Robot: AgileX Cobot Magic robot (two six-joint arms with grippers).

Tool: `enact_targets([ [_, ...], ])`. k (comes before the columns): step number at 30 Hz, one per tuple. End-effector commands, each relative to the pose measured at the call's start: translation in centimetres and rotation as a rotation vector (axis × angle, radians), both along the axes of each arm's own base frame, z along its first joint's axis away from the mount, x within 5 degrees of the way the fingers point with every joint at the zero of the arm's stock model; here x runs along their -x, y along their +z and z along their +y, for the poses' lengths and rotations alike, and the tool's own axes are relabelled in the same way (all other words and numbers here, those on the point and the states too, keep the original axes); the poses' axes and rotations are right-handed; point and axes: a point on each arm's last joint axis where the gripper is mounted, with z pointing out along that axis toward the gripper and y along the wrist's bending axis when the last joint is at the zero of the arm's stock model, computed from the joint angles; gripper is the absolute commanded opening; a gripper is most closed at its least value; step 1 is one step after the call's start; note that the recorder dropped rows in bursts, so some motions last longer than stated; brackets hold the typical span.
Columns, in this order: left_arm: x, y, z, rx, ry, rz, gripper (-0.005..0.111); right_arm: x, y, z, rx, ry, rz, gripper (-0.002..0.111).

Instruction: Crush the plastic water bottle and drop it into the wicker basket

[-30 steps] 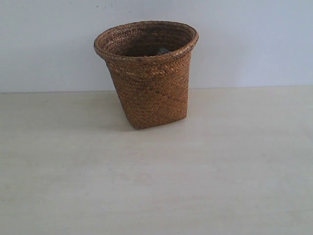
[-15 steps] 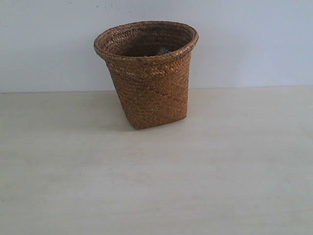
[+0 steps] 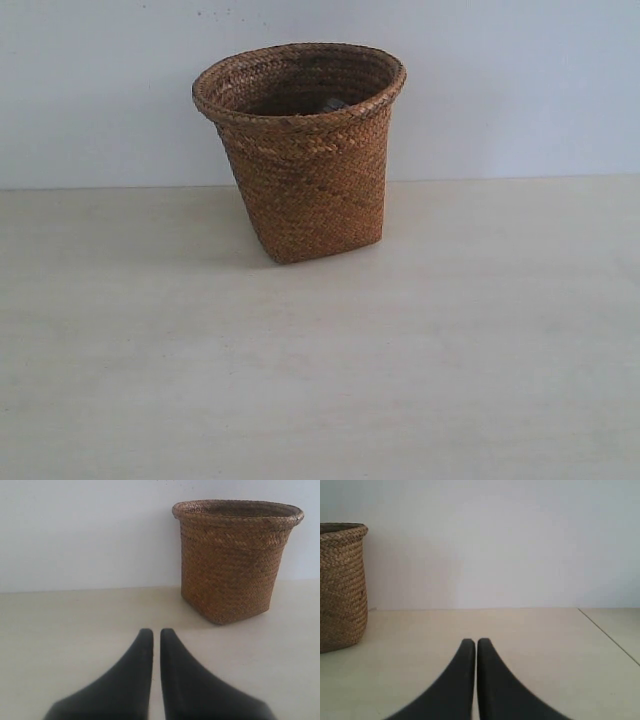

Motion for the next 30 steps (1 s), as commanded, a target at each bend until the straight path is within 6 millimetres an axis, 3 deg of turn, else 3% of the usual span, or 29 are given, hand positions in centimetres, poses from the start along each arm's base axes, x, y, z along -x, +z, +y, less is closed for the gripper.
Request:
enact_targets([
  [1,0.4,-0.4,0.3,0.004,0.03,-0.012,0.004,0.0,-0.1,0.0,0.001,-0.001,-0.002,0.0],
  [7,1.1,-0.8,0.8,0.007,0.103,-0.061,0.004,0.0,-0.1,0.0,0.001,-0.001,-0.002,0.0],
  [17,1.4,-2.4,1.0,-0.02,0.139,0.112,0.004,0.0,-0.1,0.0,0.001,-0.001,-0.003,0.0],
  [30,1.4,-2.4,1.0,-0.02,0.14,0.11,0.004,0.0,-0.1,0.0,0.001,-0.001,-0.003,0.0],
])
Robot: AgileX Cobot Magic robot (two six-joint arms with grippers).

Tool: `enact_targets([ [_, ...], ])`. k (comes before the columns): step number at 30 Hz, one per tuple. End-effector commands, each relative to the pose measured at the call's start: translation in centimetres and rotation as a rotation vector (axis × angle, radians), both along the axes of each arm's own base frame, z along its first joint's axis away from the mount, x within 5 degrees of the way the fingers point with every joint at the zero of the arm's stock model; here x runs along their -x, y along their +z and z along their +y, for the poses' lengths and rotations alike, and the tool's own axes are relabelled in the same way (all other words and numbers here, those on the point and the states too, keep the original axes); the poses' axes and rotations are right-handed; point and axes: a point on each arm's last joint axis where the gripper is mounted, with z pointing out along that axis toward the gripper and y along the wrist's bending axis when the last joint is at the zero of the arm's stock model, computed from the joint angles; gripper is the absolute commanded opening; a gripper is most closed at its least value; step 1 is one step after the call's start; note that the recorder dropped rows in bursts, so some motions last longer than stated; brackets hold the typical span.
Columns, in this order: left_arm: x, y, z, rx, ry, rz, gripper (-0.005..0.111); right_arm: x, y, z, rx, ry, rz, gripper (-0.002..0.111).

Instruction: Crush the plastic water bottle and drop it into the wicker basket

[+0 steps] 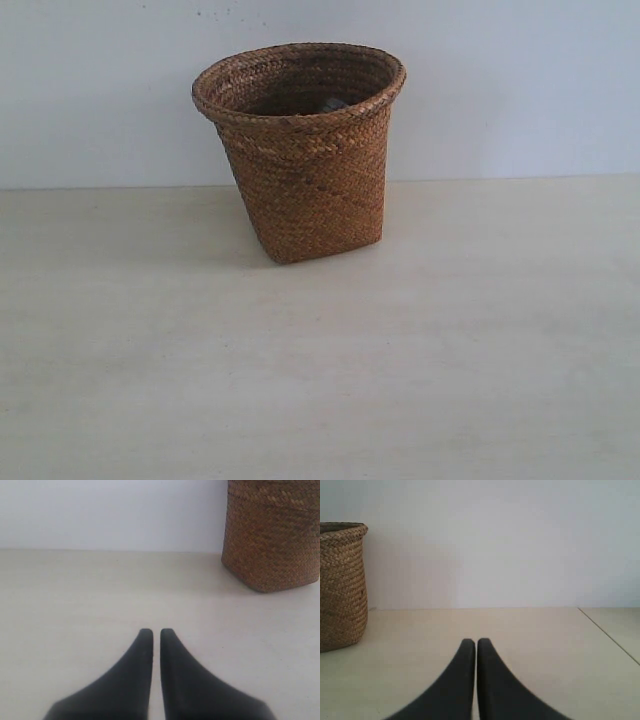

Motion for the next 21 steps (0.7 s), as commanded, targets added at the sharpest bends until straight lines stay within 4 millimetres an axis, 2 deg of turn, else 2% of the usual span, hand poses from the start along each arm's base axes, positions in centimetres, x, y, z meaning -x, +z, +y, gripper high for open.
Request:
enact_targets([
  [1,0.02,-0.14,0.02,0.0,0.004,0.005,0.004,0.03,-0.06,-0.01,0.001,-0.002,-0.006,0.0],
  [14,0.02,-0.14,0.02,0.0,0.004,0.005,0.004,0.03,-0.06,-0.01,0.001,-0.002,-0.006,0.0],
  [21,0.02,-0.14,0.02,0.0,0.004,0.005,0.004,0.03,-0.17,-0.01,-0.068,-0.001,0.004,0.0],
])
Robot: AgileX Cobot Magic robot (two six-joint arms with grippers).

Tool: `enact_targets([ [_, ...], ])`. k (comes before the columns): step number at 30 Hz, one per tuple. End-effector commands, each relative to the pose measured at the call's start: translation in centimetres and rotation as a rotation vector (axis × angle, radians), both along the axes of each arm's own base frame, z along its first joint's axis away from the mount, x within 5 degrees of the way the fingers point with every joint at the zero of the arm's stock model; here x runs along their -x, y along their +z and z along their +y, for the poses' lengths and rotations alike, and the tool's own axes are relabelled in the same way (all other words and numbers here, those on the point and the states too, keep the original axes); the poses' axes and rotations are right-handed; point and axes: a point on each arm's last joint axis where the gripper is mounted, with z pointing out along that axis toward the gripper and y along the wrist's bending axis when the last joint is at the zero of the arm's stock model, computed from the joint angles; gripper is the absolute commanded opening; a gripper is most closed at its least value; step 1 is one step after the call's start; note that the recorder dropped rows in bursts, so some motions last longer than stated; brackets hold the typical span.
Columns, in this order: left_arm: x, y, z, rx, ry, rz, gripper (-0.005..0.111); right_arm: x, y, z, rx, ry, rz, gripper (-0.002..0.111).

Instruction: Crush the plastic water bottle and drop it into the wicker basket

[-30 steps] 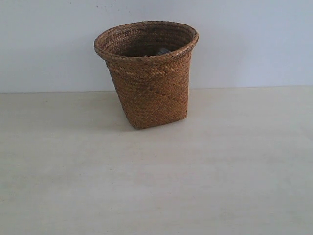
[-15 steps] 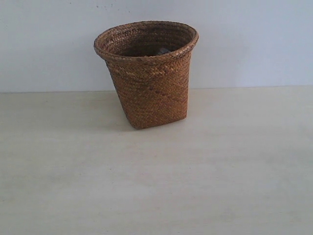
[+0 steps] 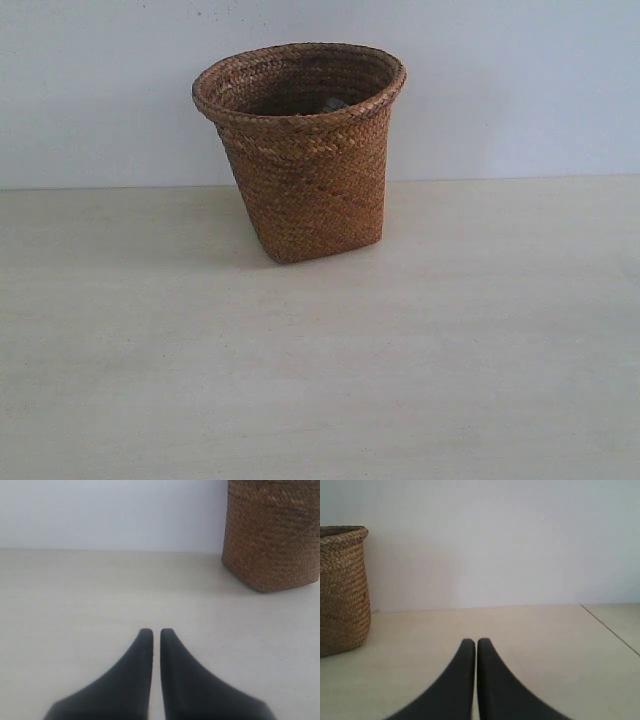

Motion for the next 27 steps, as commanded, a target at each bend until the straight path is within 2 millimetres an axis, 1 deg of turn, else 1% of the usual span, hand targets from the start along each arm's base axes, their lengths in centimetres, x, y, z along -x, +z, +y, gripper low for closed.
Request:
enact_targets([
  [1,0.0,-0.1,0.0,0.0,0.004,0.005,0.004,0.0,-0.2,0.0,-0.048,-0.002,0.013,0.0],
  [12,0.0,-0.1,0.0,0.0,0.004,0.005,0.004,0.1,-1.7,0.1,-0.048,0.003,0.145,0.0],
  [14,0.0,-0.1,0.0,0.0,0.004,0.005,0.004,0.0,-1.6,0.0,-0.044,0.002,0.128,0.0],
  [16,0.0,-0.1,0.0,0.0,0.004,0.005,0.004,0.1,-2.1,0.1,-0.047,0.005,0.186,0.0],
  [20,0.0,-0.1,0.0,0.0,0.004,0.005,0.004,0.1,-2.2,0.1,-0.037,0.004,0.197,0.0],
  [23,0.0,-0.1,0.0,0.0,0.004,0.005,0.004,0.2,-2.7,0.1,-0.039,0.007,0.253,0.0],
  [27,0.0,-0.1,0.0,0.0,0.004,0.005,0.004,0.2,-2.7,0.1,-0.039,0.007,0.253,0.0],
])
